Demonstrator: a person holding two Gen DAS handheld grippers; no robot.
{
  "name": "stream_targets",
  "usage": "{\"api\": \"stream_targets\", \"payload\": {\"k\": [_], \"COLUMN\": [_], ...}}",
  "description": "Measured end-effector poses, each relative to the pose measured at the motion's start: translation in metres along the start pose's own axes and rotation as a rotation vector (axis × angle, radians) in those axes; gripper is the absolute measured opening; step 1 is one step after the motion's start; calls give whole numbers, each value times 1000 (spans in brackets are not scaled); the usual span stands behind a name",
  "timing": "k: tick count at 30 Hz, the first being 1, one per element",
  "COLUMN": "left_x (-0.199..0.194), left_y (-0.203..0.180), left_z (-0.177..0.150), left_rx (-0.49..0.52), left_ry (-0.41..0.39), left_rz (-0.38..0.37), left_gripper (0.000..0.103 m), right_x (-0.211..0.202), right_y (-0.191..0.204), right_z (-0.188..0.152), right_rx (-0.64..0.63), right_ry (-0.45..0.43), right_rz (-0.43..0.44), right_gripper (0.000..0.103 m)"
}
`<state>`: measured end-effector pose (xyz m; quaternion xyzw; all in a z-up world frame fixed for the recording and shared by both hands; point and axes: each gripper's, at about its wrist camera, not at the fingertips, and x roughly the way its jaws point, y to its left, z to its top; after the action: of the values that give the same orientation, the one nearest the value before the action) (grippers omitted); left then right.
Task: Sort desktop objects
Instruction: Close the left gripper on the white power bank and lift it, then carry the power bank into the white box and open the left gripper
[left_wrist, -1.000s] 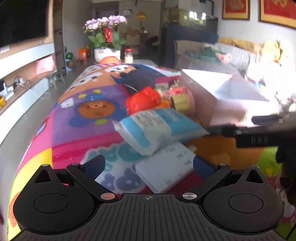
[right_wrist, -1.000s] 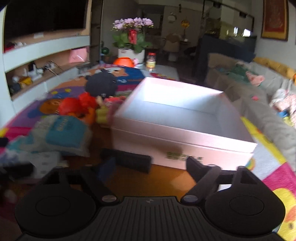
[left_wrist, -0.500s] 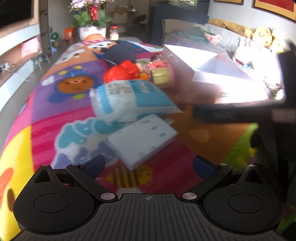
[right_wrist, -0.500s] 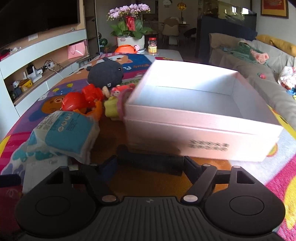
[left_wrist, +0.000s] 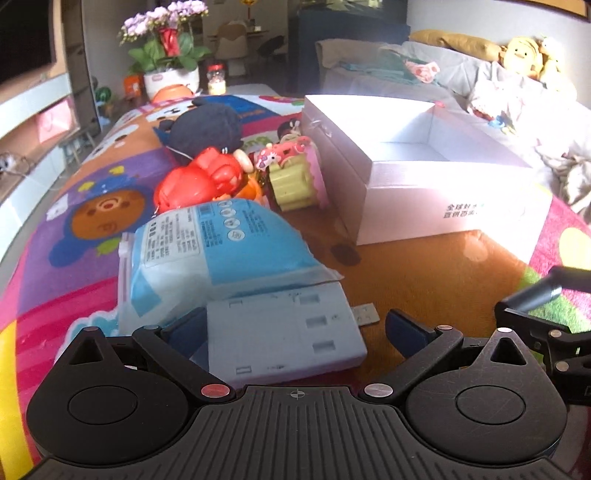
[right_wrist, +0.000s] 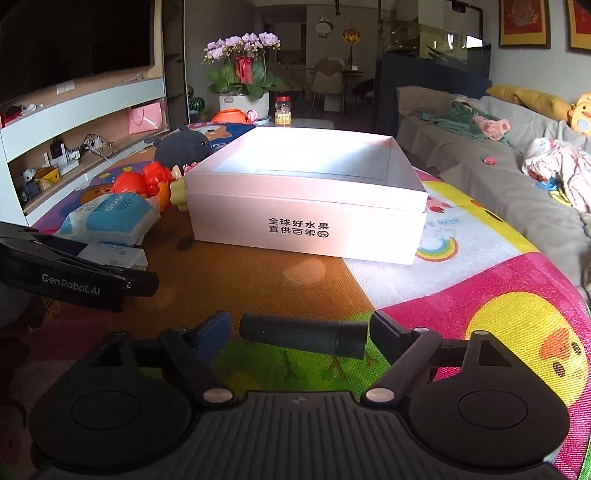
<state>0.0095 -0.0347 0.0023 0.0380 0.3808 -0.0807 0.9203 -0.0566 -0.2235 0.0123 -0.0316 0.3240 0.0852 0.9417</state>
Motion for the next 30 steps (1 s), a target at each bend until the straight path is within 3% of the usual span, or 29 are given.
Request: {"api": "stream_targets", "payload": {"k": [4, 11, 15, 20, 22, 25, 30], "left_x": [-4, -16, -32, -57, -70, -86, -73], "left_y": [2, -3, -7, -2, 1, -6, -37], "left_z": [-2, -10, -19, -26, -17, 10, 76], "left_rx": [-14, 21, 80, 100, 86, 109, 190], "left_ry": [-16, -64, -91, -116, -151, -266, -466], "left_rz": [11, 1, 6, -22, -61, -113, -155], "left_gripper": [97, 96, 96, 96, 96, 96, 97], "right_x": [7, 15, 18, 10, -5, -39, -88], "right_y": [-1, -4, 1, 0, -4, -13, -29], "right_z": [2, 4, 8, 11, 15, 32, 73], "right_rx": [15, 62, 39, -7, -31, -82, -121], "right_ry": [43, 68, 54, 44, 17, -77, -310], "right_rz": [-19, -28, -24, 31, 69, 89, -48], "right_gripper": [92, 93, 75, 74, 74, 74, 74]}}
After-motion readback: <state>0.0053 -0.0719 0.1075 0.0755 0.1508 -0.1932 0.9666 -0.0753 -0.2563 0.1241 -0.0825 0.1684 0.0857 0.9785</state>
